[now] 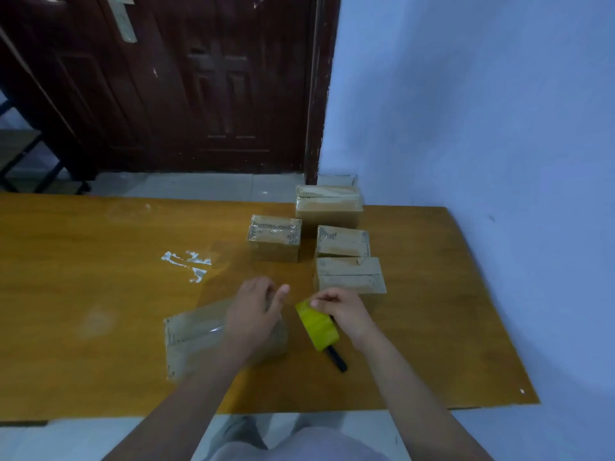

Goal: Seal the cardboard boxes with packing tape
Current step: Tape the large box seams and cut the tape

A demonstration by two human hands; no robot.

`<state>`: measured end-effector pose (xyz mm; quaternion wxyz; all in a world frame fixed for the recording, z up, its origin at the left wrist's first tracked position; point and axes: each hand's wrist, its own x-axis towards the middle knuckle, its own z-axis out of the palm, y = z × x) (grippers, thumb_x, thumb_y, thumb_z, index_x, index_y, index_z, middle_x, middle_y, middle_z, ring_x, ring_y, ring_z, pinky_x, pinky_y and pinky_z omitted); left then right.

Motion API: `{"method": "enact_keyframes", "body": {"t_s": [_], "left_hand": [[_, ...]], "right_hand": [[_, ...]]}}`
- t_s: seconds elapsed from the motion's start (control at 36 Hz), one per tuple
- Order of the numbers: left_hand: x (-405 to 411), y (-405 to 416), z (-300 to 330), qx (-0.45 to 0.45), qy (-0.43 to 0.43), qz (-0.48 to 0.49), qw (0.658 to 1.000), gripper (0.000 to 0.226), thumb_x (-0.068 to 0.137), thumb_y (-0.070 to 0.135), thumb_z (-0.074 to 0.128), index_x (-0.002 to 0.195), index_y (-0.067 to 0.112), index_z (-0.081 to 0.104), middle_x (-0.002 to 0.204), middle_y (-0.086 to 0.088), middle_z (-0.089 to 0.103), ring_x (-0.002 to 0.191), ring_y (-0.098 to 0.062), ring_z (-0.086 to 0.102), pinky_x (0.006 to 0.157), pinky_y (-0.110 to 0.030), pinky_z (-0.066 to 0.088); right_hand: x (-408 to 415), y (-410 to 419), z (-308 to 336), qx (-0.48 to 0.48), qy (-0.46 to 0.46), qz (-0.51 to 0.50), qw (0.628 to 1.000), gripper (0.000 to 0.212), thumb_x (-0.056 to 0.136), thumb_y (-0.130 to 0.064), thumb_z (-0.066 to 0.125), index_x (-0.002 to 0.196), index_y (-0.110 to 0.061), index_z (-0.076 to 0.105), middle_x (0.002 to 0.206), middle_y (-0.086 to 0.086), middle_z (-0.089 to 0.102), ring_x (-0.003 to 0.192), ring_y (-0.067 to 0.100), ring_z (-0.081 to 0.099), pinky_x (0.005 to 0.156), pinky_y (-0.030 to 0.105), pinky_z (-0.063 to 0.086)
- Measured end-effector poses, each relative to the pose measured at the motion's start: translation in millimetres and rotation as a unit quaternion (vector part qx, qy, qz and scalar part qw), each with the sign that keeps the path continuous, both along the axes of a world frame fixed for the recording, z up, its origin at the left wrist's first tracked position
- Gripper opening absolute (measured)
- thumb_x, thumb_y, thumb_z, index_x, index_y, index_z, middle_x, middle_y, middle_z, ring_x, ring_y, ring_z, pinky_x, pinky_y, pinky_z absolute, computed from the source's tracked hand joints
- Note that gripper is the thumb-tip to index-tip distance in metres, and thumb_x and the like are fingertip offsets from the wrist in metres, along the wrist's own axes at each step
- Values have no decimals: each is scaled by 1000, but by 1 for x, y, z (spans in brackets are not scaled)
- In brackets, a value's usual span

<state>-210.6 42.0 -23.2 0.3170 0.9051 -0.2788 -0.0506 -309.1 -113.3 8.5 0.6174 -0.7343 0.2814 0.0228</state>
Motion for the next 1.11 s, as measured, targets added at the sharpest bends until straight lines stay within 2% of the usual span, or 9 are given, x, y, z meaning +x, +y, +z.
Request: {"method": "enact_keyframes", "body": {"t_s": [0.11, 0.25, 0.31, 0.39, 0.56, 0.69, 0.81, 1.03, 1.11], "left_hand": [[2, -6, 11, -121, 83, -131, 980, 71, 78, 82, 34, 100, 19, 61, 93, 13, 52, 91, 4, 46, 72, -11, 35], [13, -8, 30, -125, 49, -130, 982, 23, 89, 43, 55, 82, 22, 60, 77, 12, 53, 73, 0, 49, 60, -18, 34], [21, -6, 38, -120, 48, -103, 986, 29, 91, 30, 60, 64, 27, 48, 58, 11, 46, 55, -4, 42, 51, -20, 28], [35, -3, 49, -90, 37, -103, 990, 36, 92, 26, 60, 61, 29, 44, 50, 11, 42, 48, -4, 39, 47, -22, 25], [71, -3, 65, -91, 118, -65, 987, 30, 93, 24, 60, 64, 15, 59, 65, -5, 63, 62, -26, 64, 60, -42, 53], [87, -11, 82, -169, 382, 3, 909, 30, 96, 7, 48, 69, 10, 61, 53, -9, 62, 35, -14, 58, 35, -16, 39], [92, -16, 86, -159, 484, -6, 860, 21, 95, 9, 46, 80, 5, 61, 51, -8, 61, 33, -16, 55, 35, -11, 33], [93, -29, 85, -155, 410, -31, 898, 33, 90, -6, 42, 68, 3, 65, 60, -17, 61, 48, -31, 61, 46, -38, 54], [93, -28, 85, -147, 376, -54, 913, 31, 89, -5, 47, 66, 6, 65, 59, -13, 59, 50, -28, 58, 43, -30, 49]], "right_hand": [[15, 1, 21, 12, -16, -4, 1000, 10, 87, -16, 65, 80, -20, 70, 80, -5, 66, 84, 14, 61, 80, 32, 47], [33, 6, 38, -18, -17, 4, 1000, 8, 87, -21, 65, 88, -18, 72, 82, -4, 67, 81, 13, 61, 71, 27, 46], [39, 12, 45, -45, -12, 10, 999, 10, 88, -23, 63, 91, -18, 72, 83, -4, 67, 79, 11, 60, 69, 25, 45], [46, 22, 52, -77, -29, -5, 997, 21, 93, -26, 57, 106, -17, 71, 104, -4, 69, 98, 10, 61, 85, 26, 45], [46, 46, 72, -20, -57, -6, 998, 60, 93, -43, 51, 147, -25, 32, 150, -7, 34, 135, 12, 35, 112, 36, 33], [35, 44, 93, 71, -96, -58, 991, 19, 97, -27, 49, 114, -29, 57, 101, -14, 61, 83, -7, 61, 75, 10, 49], [35, 51, 101, 21, -129, -90, 987, 28, 90, -35, 56, 109, -15, 62, 98, -3, 68, 90, 11, 65, 80, 26, 52], [33, 65, 97, -36, -111, -137, 984, 16, 93, -24, 58, 93, -10, 66, 81, -1, 70, 76, 12, 66, 69, 23, 51], [35, 70, 100, -39, -96, -143, 984, 33, 87, -33, 63, 97, -2, 67, 87, 10, 70, 80, 19, 66, 76, 34, 52]]}}
